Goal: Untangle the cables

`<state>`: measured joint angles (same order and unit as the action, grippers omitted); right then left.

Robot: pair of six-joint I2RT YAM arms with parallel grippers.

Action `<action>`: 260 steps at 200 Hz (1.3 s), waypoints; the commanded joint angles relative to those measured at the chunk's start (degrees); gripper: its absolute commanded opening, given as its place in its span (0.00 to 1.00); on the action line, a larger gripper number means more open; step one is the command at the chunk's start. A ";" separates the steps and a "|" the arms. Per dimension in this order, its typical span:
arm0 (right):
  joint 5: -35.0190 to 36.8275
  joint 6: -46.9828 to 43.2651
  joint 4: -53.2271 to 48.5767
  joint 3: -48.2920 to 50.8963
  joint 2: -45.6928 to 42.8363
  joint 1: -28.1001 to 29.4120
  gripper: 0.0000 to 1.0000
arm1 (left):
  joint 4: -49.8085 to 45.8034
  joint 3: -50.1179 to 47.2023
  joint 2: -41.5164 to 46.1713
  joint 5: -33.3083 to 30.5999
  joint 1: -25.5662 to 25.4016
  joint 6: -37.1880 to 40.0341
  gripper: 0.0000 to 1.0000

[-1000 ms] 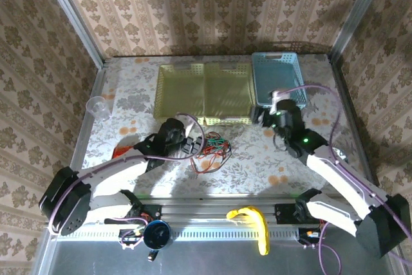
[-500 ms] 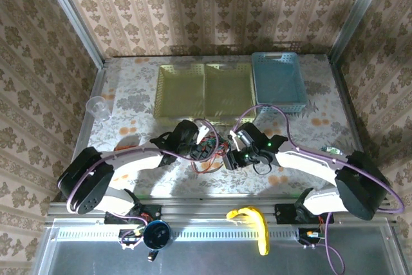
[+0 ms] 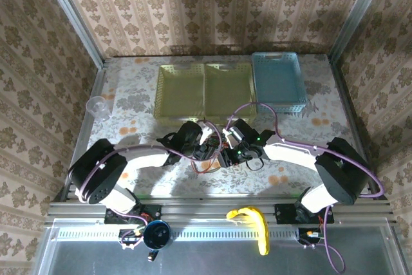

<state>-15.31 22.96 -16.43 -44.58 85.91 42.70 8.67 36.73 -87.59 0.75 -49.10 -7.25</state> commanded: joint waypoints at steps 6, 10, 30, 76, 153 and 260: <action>2.43 1.25 0.82 1.57 -2.17 -0.15 0.51 | 1.55 -0.61 -1.76 -2.34 -1.23 -0.60 0.60; 2.57 1.30 0.84 1.80 -2.35 -0.33 0.51 | 1.61 -0.60 -1.95 -2.34 -1.31 -0.51 0.60; 3.25 1.87 0.84 2.47 -2.97 -1.60 0.52 | 1.74 -0.52 -2.57 -2.18 -1.52 0.00 0.60; 1.76 2.48 2.86 3.61 -4.24 -5.03 0.52 | 1.79 -0.52 -3.21 -1.89 -1.69 0.14 0.60; -2.63 3.74 4.79 7.40 -7.51 -12.73 0.53 | 1.81 -0.08 -4.43 -3.30 -2.79 0.43 0.63; -3.86 8.60 7.34 10.20 -12.06 -18.68 0.54 | 1.69 -0.08 -5.48 -4.01 -3.84 0.88 0.63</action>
<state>-17.69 29.41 -9.54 -35.57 75.85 26.11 12.69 36.73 -91.39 -2.85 -52.16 -7.29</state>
